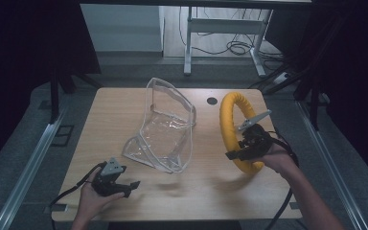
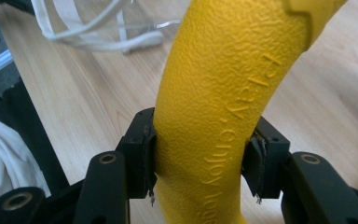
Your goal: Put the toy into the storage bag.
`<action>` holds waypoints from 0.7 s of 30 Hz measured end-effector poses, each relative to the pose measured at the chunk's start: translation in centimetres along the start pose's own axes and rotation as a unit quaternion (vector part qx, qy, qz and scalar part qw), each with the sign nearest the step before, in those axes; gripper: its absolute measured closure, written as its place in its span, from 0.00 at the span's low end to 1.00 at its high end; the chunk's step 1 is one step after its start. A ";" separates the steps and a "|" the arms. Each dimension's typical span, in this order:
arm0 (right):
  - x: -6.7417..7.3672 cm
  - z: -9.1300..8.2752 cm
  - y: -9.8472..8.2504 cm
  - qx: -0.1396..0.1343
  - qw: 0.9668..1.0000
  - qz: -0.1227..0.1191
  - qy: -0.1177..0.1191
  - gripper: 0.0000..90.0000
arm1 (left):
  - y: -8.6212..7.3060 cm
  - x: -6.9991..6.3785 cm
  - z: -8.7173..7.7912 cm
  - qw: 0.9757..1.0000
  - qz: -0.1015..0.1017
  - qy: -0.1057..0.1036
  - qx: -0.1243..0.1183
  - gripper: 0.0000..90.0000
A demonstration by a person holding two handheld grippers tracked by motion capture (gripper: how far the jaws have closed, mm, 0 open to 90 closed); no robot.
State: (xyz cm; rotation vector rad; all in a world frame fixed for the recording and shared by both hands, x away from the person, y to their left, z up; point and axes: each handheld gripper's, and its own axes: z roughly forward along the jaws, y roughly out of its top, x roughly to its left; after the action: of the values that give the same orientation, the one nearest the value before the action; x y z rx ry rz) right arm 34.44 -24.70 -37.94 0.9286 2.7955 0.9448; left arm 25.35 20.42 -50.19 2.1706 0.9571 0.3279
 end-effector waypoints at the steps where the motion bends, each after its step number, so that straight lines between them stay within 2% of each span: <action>1: 0.1 -0.4 0.2 -0.007 1.000 0.000 -0.004 0.57 | 0.0 0.0 0.0 1.000 0.000 0.000 0.000 0.24; 8: 0.2 -1.4 0.7 -0.034 0.999 -0.006 -0.004 0.57 | 0.0 0.0 0.0 1.000 0.000 0.000 0.001 0.24; 21: 0.6 -1.6 1.7 -0.067 0.998 -0.013 0.004 0.57 | 0.0 0.0 0.1 1.000 0.001 0.001 0.002 0.24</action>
State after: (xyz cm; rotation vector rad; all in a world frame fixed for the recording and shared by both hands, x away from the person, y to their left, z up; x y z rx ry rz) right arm 34.44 -24.16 -35.57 0.8706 2.7036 1.1170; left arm 25.37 20.40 -50.24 2.1766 0.9571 0.3299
